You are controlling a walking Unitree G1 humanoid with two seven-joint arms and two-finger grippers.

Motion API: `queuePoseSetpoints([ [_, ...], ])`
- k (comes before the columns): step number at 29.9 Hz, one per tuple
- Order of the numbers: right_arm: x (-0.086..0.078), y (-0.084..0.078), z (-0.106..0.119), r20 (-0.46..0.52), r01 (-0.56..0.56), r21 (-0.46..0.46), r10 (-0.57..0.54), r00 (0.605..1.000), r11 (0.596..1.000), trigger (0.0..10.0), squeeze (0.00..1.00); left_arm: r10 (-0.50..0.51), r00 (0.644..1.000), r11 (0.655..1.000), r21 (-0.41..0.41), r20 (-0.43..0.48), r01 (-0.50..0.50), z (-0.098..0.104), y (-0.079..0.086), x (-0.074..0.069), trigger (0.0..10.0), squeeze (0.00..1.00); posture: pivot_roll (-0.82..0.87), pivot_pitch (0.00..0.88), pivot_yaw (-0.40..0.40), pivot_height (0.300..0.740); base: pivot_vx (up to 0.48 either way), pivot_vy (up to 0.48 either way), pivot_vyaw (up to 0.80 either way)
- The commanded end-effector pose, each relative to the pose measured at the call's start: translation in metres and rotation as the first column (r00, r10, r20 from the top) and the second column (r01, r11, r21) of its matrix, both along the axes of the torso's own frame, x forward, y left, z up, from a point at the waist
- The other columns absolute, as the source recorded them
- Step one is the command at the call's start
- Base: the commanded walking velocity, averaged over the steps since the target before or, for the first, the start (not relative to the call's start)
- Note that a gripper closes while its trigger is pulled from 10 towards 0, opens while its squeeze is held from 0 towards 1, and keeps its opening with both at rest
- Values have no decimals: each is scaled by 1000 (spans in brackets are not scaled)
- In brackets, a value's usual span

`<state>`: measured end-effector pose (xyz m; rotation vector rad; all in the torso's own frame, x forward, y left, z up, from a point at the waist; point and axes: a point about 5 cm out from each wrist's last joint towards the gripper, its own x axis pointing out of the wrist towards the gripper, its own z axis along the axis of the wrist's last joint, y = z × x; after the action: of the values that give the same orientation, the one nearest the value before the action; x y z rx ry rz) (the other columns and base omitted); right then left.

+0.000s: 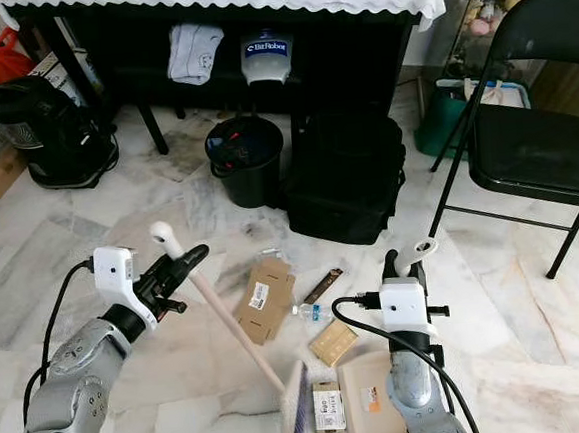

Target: Sweep floor

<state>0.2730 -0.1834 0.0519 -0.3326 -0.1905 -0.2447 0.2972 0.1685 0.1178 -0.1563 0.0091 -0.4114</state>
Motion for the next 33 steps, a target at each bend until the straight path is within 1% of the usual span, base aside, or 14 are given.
queuePoseSetpoints([
  [1,2,-5,10,49,8,-12,-7,999,1000,10000,0,34,999,999,11,12,-34,0,5,0,10000,0,8,173,2,740,0,0,0],
  [6,9,-4,26,123,6,-5,-5,992,1000,10000,0,86,996,996,12,35,-86,0,6,1,10000,0,3,173,1,740,0,0,0],
  [8,10,-3,28,132,1,-15,1,991,1000,10000,0,91,995,996,9,40,-91,0,6,1,10000,0,6,173,0,740,0,0,0],
  [10,9,2,25,127,-21,-47,27,992,999,10000,0,111,992,994,14,56,-112,1,7,1,10000,0,11,177,1,740,0,0,0],
  [15,7,5,20,111,-25,-38,29,993,999,10000,0,133,989,991,16,64,-134,2,10,1,10000,0,11,180,3,740,0,0,0],
  [18,2,7,11,71,-27,-33,29,997,999,10000,0,139,988,990,16,71,-141,2,11,0,10000,0,15,182,3,740,0,0,0],
  [19,-1,8,3,36,-31,-35,32,999,999,10000,0,143,987,989,15,74,-144,2,11,0,10000,0,19,184,3,740,0,0,0],
  [22,-6,9,-7,-7,-35,-40,35,999,999,10000,0,141,987,990,17,74,-143,2,12,-1,10000,0,25,187,4,740,0,0,0],
  [23,-10,8,-14,-43,-39,-47,37,998,998,10000,0,135,989,990,20,67,-137,1,12,-3,10000,0,26,187,4,740,0,0,0],
  [25,-13,8,-18,-60,-40,-49,37,998,998,10000,0,131,990,991,28,61,-132,1,13,-4,10000,0,31,189,5,740,0,0,0],
  [30,-19,6,-28,-113,-47,-78,38,993,996,10000,0,104,994,992,79,-13,-103,-11,19,-9,10000,0,34,190,7,740,0,0,0],
  [31,-20,5,-30,-121,-45,-78,36,992,996,10000,0,95,994,988,126,-57,-87,-19,22,-12,10000,0,35,188,8,740,0,0,0],
  [32,-20,5,-30,-121,-45,-78,36,992,996,10000,0,95,994,988,126,-57,-87,-19,22,-12,10000,0,35,188,8,740,0,0,0],
  [33,-20,5,-31,-122,-45,-78,35,992,996,10000,0,96,992,985,152,-80,-83,-24,24,-14,10000,0,34,187,8,740,0,0,0],
])
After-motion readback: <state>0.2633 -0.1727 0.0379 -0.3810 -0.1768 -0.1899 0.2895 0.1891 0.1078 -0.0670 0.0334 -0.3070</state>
